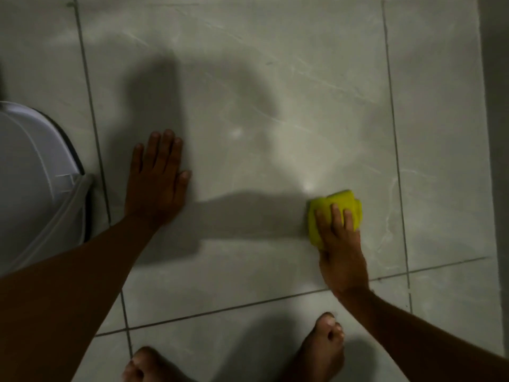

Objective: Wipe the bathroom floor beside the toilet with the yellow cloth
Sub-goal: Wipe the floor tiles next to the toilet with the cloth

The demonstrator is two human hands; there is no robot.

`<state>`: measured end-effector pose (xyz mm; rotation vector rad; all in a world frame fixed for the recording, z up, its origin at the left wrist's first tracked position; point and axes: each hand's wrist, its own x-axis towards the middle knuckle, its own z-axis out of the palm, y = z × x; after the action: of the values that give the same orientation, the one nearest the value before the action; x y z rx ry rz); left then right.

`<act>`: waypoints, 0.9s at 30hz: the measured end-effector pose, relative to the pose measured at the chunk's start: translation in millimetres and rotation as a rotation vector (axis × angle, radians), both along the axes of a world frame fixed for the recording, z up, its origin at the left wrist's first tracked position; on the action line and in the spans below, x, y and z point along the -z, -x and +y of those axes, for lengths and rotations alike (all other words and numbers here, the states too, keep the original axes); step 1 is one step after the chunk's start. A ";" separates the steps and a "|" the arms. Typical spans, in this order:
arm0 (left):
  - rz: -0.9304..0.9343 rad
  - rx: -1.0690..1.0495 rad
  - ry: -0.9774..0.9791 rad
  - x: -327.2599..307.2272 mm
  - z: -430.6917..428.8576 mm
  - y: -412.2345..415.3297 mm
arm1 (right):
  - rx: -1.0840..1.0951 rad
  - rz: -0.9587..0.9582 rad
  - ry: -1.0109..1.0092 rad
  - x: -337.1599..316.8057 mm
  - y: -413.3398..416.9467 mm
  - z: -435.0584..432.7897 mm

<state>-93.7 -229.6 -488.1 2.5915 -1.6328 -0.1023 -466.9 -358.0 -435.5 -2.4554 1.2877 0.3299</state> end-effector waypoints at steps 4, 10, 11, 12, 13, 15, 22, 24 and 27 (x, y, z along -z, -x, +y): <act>0.010 0.002 -0.007 2.1 2.6 -1.6 | 0.044 -0.049 -0.004 6.9 -69.2 -2.0; -0.004 -0.018 -0.016 -1.1 0.8 -0.3 | -0.323 0.072 -0.112 -8.6 5.7 -11.2; -0.011 -0.017 -0.012 0.1 0.5 -0.7 | -0.170 0.013 -0.095 -5.9 1.7 -28.4; -0.012 -0.009 -0.009 1.9 0.8 -0.8 | 0.014 -0.039 -0.057 -2.9 -12.8 -48.9; -0.009 -0.003 -0.005 3.3 1.9 -0.9 | 0.204 -0.072 -0.014 0.6 -34.1 -71.9; -0.021 0.002 0.004 4.6 2.6 -2.0 | 0.432 -0.079 0.031 6.4 -83.0 -116.1; 0.035 -0.013 -0.049 -7.1 -1.1 -1.0 | -0.396 -0.044 -0.085 -6.0 -75.4 -138.0; 0.040 -0.005 -0.054 -7.4 -1.2 -0.9 | -0.073 -0.073 -0.048 -2.8 -96.4 -159.9; 0.062 -0.014 -0.033 -4.1 0.0 -2.0 | 0.292 -0.040 -0.012 4.2 -159.6 -143.0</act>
<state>-91.7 -229.6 -484.0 2.5961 -1.6051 -0.2085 -307.3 -501.0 -439.6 -2.2098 1.5934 0.2103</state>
